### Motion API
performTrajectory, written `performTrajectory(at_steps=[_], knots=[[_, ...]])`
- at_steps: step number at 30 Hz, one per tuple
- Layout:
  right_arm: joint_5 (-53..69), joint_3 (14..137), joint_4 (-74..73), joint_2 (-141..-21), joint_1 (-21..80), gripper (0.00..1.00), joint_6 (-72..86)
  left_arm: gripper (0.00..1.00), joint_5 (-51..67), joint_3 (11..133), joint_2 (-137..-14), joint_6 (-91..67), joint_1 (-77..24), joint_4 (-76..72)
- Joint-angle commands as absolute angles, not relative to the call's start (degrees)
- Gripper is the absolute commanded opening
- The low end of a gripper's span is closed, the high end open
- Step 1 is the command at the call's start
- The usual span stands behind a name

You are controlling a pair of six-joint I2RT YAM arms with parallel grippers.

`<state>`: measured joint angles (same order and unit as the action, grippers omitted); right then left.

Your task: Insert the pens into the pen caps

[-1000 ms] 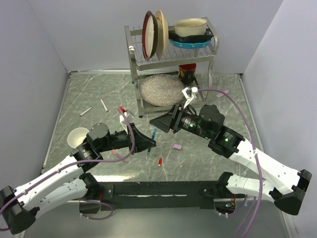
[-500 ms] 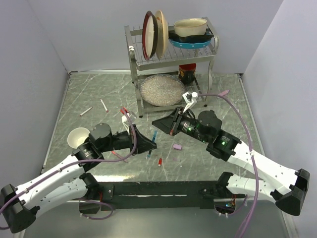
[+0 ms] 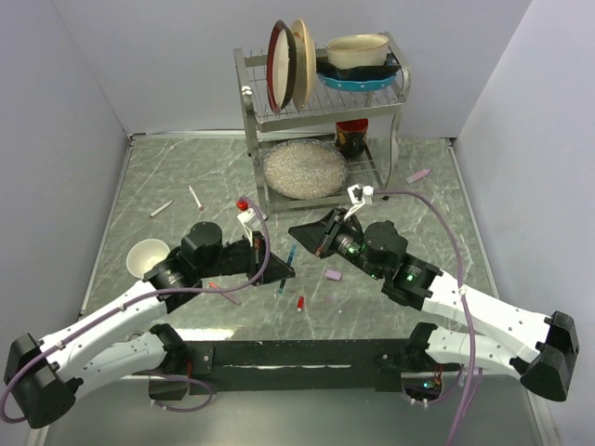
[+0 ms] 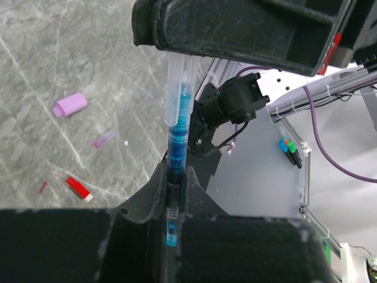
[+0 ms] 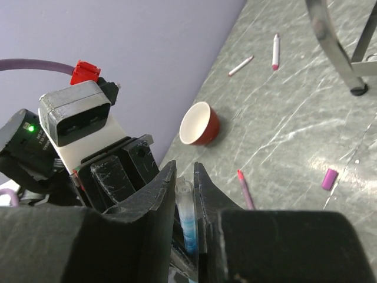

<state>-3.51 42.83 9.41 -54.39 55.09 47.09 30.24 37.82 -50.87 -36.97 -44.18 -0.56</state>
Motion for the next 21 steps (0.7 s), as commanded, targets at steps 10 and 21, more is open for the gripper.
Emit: performTrajectory(at_steps=[10, 21], knots=[[9.9, 40.3, 4.9, -61.5, 70.5, 0.00, 52.1, 0.01, 19.4, 48.4, -54.6, -36.6, -29.3, -12.6], [22.9, 41.1, 18.1, -65.5, 72.7, 0.00, 49.7, 0.01, 41.2, 42.0, -52.9, -52.2, -16.3, -30.8]])
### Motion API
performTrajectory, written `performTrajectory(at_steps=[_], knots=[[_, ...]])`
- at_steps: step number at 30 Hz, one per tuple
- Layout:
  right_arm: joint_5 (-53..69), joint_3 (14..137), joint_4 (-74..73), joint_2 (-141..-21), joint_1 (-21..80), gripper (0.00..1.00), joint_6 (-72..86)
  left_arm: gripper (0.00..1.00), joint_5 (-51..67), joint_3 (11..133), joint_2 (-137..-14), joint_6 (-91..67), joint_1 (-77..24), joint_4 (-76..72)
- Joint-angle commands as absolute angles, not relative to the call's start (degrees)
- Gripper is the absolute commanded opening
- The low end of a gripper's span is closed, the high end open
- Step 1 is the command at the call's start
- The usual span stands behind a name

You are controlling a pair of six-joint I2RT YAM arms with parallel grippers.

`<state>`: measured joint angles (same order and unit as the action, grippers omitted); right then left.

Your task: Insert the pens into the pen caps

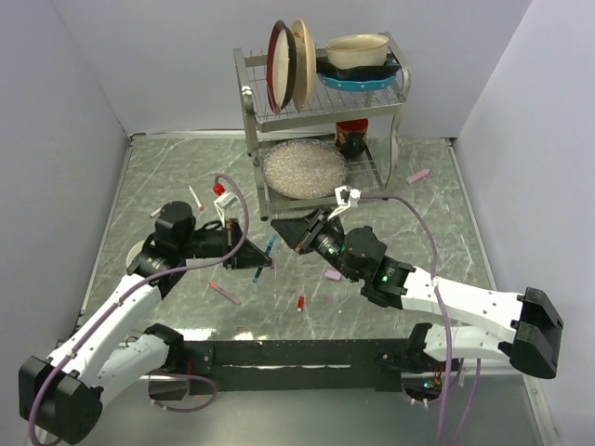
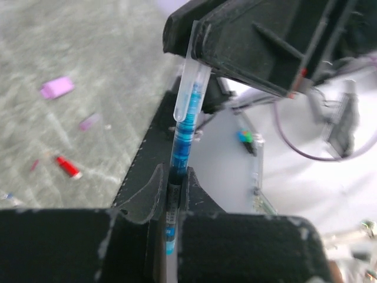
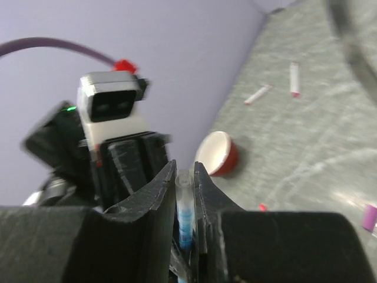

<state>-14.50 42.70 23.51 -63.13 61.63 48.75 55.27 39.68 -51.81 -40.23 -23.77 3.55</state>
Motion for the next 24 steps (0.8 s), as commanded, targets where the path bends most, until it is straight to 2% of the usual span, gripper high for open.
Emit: performTrajectory(at_steps=[1, 11, 13, 16, 17, 20, 24], knots=[[22.9, 41.8, 17.5, -65.5, 72.7, 0.00, 49.4, 0.01, 42.2, 42.2, -53.3, -52.0, -16.3, -30.8], [4.4, 54.9, 4.6, -61.8, 67.0, 0.00, 49.2, 0.01, 52.0, 40.8, -48.1, -49.7, -16.3, -24.1], [1.1, 57.1, 2.9, -61.4, 65.0, 0.00, 48.3, 0.06, 52.5, 40.9, -46.6, -47.8, -16.3, -19.4], [0.4, 60.5, 1.1, -61.1, 61.6, 0.00, 47.1, 0.38, 52.2, 40.4, -44.6, -45.1, -16.4, -14.0], [0.5, 62.3, 0.4, -61.3, 58.8, 0.00, 46.6, 0.58, 52.1, 40.3, -44.2, -44.6, -16.3, -12.8], [1.8, 65.2, -4.4, -61.4, 52.7, 0.00, 44.4, 0.79, 51.5, 40.4, -43.2, -41.7, -16.3, -7.8], [5.1, 68.3, -17.3, -61.8, 44.8, 0.00, 39.9, 0.88, 49.9, 41.2, -42.8, -35.2, -16.3, -0.2]])
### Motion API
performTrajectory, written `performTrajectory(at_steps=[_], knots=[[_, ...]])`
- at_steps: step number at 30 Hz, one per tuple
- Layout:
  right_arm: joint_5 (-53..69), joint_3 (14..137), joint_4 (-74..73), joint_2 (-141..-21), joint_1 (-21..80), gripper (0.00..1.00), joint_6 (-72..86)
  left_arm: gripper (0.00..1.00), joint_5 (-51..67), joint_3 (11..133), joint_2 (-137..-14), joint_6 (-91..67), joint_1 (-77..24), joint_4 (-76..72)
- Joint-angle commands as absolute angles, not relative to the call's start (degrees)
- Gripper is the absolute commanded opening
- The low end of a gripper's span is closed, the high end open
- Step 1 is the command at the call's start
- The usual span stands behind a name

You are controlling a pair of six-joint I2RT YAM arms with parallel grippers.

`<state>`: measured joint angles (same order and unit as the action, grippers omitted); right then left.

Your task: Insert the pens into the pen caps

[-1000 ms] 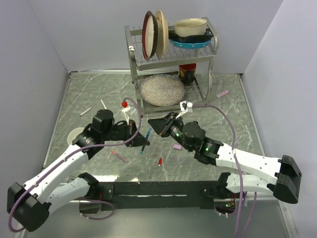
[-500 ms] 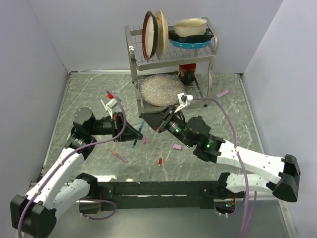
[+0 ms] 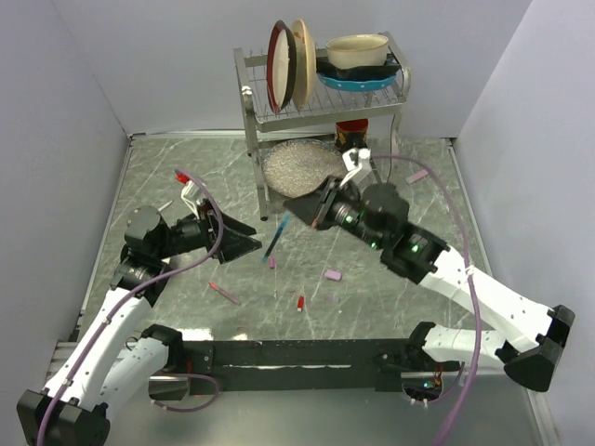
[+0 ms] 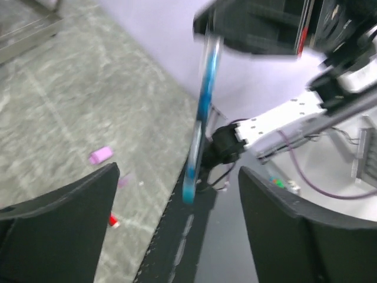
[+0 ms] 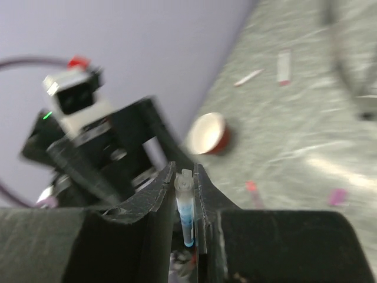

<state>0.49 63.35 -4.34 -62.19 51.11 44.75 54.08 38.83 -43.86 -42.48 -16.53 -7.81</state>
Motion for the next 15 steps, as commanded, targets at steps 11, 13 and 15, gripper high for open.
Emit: performTrajectory(at_steps=[11, 13, 15], knots=[[1.3, 67.9, -48.0, -70.9, 29.8, 0.00, 27.9, 0.99, 26.7, 41.1, -36.0, -30.3, -16.3, 11.4], [-1.1, 68.0, -49.4, -74.9, 28.6, 0.00, 26.6, 0.99, 25.8, 40.7, -34.2, -30.4, -16.3, 11.5], [-2.1, 67.5, -49.1, -77.9, 27.6, 0.00, 26.3, 0.99, 25.1, 40.6, -32.9, -30.1, -16.3, 12.0]])
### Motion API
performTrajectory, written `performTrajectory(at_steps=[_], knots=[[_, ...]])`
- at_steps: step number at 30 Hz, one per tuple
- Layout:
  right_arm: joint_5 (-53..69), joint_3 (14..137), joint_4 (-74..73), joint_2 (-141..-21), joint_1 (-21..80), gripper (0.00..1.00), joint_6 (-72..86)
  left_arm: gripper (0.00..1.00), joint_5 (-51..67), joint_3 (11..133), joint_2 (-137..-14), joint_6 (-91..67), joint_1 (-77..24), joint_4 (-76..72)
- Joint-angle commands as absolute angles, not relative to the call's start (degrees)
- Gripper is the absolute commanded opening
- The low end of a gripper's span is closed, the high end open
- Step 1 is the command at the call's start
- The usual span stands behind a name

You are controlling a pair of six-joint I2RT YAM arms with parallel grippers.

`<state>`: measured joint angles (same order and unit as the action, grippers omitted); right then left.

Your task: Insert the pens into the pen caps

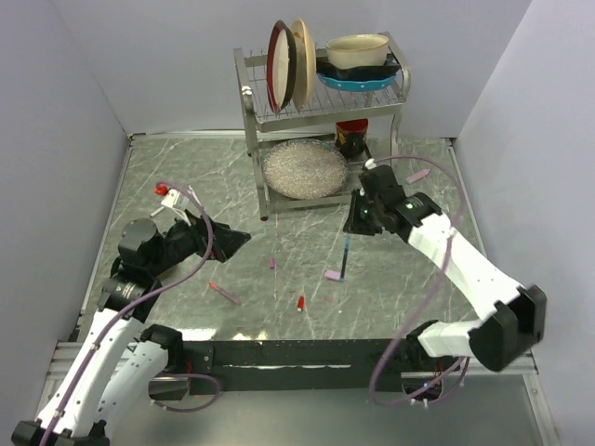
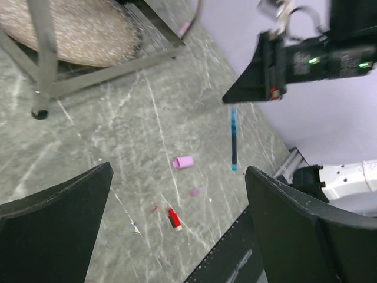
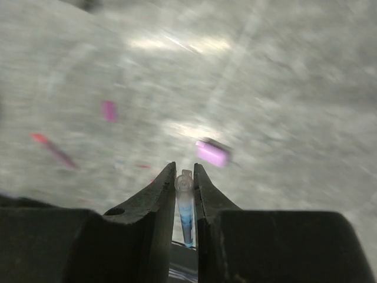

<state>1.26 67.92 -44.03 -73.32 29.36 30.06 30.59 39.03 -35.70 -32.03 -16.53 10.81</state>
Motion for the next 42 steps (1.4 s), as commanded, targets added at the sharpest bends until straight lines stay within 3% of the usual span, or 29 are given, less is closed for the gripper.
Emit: performTrajectory(at_steps=[1, 14, 20, 26, 35, 38, 42], knots=[[-1.0, 66.2, -48.3, -80.4, 27.2, 0.00, 26.1, 0.99, 24.9, 40.5, -32.6, -30.1, -16.4, 12.0], [-7.3, 64.9, -38.9, -98.1, 23.9, 0.04, 25.9, 0.99, 22.8, 41.0, -31.9, -29.0, -17.2, 13.8], [-9.8, 63.5, -38.1, -99.2, 23.9, 0.28, 26.3, 0.99, 22.1, 41.0, -31.7, -29.0, -17.4, 14.1], [-11.2, 62.6, -38.0, -95.5, 23.0, 0.45, 29.5, 0.99, 21.5, 41.0, -31.6, -29.0, -17.3, 14.2], [-10.8, 57.0, -33.0, -81.7, 7.0, 0.45, 39.5, 0.99, 19.8, 41.1, -30.8, -29.0, -17.8, 15.0], [-12.6, 61.5, -34.0, -83.8, 1.0, 0.45, 42.9, 0.99, 19.4, 41.2, -30.5, -28.8, -17.8, 15.1], [-14.1, 77.3, -40.2, -93.3, -6.1, 0.45, 47.7, 1.00, 18.4, 41.5, -30.6, -28.8, -17.8, 15.7]])
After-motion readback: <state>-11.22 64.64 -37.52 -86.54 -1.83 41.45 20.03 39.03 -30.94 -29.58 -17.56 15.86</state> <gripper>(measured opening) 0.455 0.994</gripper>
